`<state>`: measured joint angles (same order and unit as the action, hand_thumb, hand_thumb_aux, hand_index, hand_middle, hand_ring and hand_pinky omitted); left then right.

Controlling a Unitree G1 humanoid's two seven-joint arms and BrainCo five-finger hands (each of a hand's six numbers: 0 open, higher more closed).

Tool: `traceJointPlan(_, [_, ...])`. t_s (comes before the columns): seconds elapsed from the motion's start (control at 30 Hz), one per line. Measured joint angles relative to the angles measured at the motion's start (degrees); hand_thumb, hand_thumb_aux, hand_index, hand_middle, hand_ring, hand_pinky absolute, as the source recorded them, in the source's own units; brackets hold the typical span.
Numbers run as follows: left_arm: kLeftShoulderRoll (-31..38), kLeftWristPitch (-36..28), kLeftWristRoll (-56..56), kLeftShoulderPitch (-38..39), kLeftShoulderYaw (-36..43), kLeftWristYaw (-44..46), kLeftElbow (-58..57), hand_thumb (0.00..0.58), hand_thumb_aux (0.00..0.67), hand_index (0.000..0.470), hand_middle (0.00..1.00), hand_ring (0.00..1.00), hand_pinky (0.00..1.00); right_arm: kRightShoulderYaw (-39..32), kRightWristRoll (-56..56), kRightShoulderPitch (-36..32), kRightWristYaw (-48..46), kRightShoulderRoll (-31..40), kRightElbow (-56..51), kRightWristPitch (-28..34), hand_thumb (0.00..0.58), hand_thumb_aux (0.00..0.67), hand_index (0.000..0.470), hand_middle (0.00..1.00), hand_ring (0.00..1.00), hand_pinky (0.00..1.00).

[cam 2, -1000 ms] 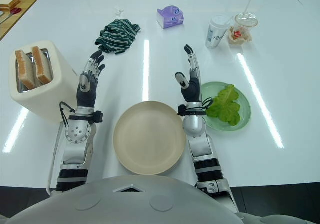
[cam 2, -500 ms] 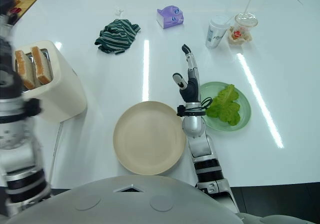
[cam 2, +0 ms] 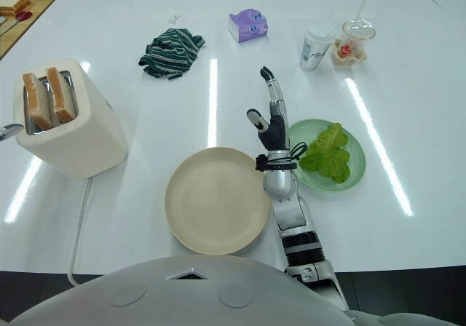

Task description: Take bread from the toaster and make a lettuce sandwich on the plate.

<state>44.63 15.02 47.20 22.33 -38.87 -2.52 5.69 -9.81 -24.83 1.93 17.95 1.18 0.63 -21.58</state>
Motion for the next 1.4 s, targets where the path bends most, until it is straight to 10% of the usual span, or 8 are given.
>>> traceJointPlan(1.4, [1.1,-16.8,-1.3,-5.0,13.7,1.2,-0.2,0.0,0.0,0.0,0.0,0.0,0.0,-1.0,-0.1,0.2,0.5,-0.3,-2.3,0.0,0.0,0.0,0.0,0.0,0.0,0.0])
